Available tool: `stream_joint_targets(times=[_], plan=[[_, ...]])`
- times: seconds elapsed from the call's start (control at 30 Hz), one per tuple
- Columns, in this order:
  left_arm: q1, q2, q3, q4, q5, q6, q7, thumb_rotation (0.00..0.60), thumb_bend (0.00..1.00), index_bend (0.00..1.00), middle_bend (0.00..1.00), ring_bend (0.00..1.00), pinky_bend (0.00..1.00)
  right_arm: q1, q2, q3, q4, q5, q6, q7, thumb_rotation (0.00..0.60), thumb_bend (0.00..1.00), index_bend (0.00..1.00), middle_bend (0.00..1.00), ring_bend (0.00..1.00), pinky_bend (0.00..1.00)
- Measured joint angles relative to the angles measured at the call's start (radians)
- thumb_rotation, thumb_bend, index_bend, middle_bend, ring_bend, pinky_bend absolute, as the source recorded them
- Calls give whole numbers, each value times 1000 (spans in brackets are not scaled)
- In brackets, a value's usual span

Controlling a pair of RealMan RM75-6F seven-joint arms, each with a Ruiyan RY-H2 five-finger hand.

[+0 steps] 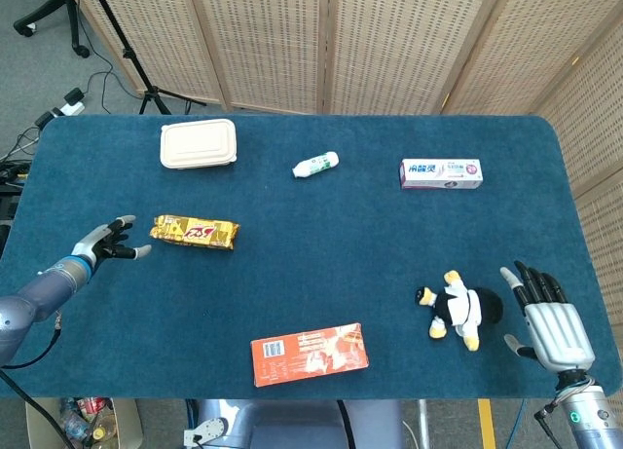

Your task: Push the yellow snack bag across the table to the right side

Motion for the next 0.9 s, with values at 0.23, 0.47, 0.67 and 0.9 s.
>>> stream_joint_targets(times=[0.23, 0.47, 0.67, 0.9], plan=[[1, -31, -7, 46, 57, -1, -71, 600, 325, 0, 0, 0, 7, -1, 1, -1, -1, -4, 2, 3, 600, 236, 11, 0, 0, 79], [-2, -75, -4, 90, 113, -28, -125, 600, 324, 0, 0, 0, 6, -1, -1, -4, -3, -8, 0, 0, 600, 234, 11, 0, 0, 79], [-7, -109, -16, 95, 169, 8, -166, 600, 325, 0, 0, 0, 6, 0, -2, -3, -1, -7, 0, 1, 600, 234, 11, 0, 0, 79], [-29, -126, 0, 97, 186, 15, -193, 600, 324, 0, 0, 0, 7, -1, 0, -2, 0, -5, 0, 5, 600, 235, 11, 0, 0, 79]])
